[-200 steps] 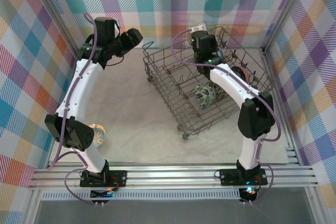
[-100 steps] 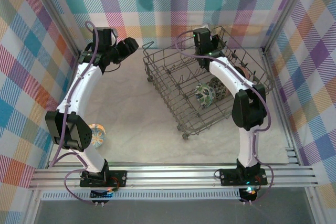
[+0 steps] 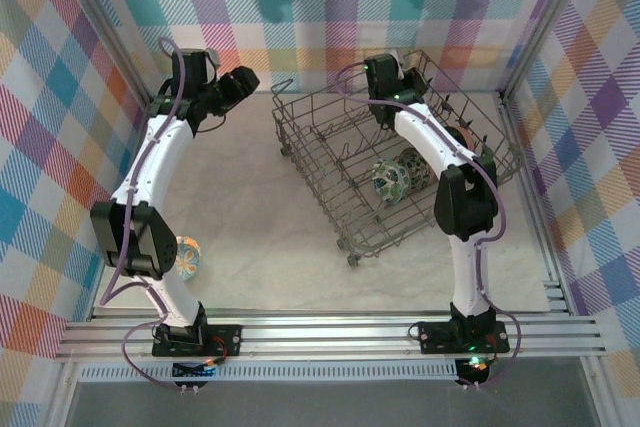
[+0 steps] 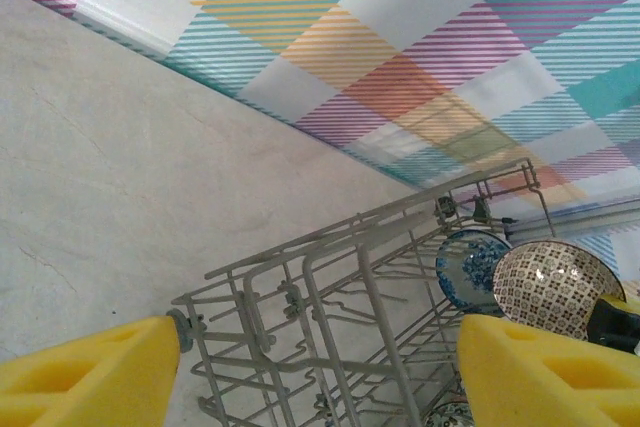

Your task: Load the bowls into the dish rack

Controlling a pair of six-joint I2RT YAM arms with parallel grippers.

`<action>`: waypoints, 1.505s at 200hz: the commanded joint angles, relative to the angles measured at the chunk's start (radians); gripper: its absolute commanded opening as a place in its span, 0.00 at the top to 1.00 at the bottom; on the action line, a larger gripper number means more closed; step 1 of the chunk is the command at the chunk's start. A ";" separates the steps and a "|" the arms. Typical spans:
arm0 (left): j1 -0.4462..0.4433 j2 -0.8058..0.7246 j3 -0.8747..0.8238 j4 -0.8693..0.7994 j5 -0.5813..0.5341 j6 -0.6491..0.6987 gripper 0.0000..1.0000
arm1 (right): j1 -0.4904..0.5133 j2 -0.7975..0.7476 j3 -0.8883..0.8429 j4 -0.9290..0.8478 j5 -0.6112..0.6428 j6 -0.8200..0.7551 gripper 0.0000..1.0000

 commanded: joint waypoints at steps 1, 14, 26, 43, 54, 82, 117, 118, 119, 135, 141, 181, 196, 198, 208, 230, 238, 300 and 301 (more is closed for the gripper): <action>0.010 0.024 0.059 0.027 0.044 0.019 0.27 | 0.016 0.013 0.054 0.026 0.063 -0.002 1.00; 0.013 0.040 0.076 0.026 0.051 0.019 0.27 | 0.020 0.022 0.057 0.025 0.069 -0.009 1.00; 0.013 0.048 0.088 0.026 0.053 0.018 0.27 | 0.024 0.029 0.065 0.017 0.075 -0.013 1.00; 0.013 0.062 0.099 0.024 0.065 0.017 0.27 | 0.029 0.038 0.075 0.002 0.083 -0.018 1.00; 0.013 0.071 0.104 0.020 0.070 0.018 0.27 | 0.031 0.039 0.074 0.000 0.083 -0.018 1.00; 0.015 0.085 0.107 0.028 0.074 0.012 0.27 | 0.042 0.047 0.072 -0.012 0.086 -0.018 1.00; 0.015 0.102 0.132 0.018 0.087 0.013 0.27 | 0.048 0.054 0.065 -0.037 0.100 -0.013 0.99; 0.015 0.102 0.132 0.018 0.087 0.014 0.27 | 0.049 0.054 0.065 -0.038 0.101 -0.014 0.99; 0.015 0.103 0.132 0.017 0.087 0.015 0.27 | 0.049 0.054 0.066 -0.038 0.101 -0.014 0.99; 0.015 0.107 0.132 0.015 0.090 0.013 0.27 | 0.053 0.057 0.065 -0.047 0.105 -0.016 0.99; 0.015 0.108 0.132 0.014 0.092 0.014 0.27 | 0.056 0.060 0.068 -0.049 0.106 -0.017 0.99; 0.016 0.126 0.145 0.011 0.107 0.012 0.27 | 0.072 0.093 0.094 -0.048 0.116 -0.045 0.98; 0.017 0.131 0.151 0.009 0.112 0.012 0.27 | 0.072 0.102 0.104 -0.055 0.119 -0.044 0.97; 0.018 0.130 0.152 0.009 0.113 0.012 0.27 | 0.073 0.105 0.105 -0.056 0.119 -0.044 0.97; 0.018 0.134 0.155 0.007 0.116 0.012 0.27 | 0.075 0.112 0.115 -0.063 0.119 -0.045 0.97; 0.020 0.141 0.159 0.004 0.121 0.013 0.27 | 0.080 0.132 0.139 -0.077 0.121 -0.050 0.96; 0.021 0.142 0.161 0.003 0.124 0.013 0.27 | 0.083 0.138 0.147 -0.083 0.122 -0.051 0.96; 0.027 0.158 0.172 0.001 0.131 0.012 0.27 | 0.095 0.164 0.169 -0.097 0.125 -0.065 0.88; 0.027 0.159 0.173 0.001 0.131 0.012 0.27 | 0.096 0.165 0.169 -0.097 0.125 -0.065 0.88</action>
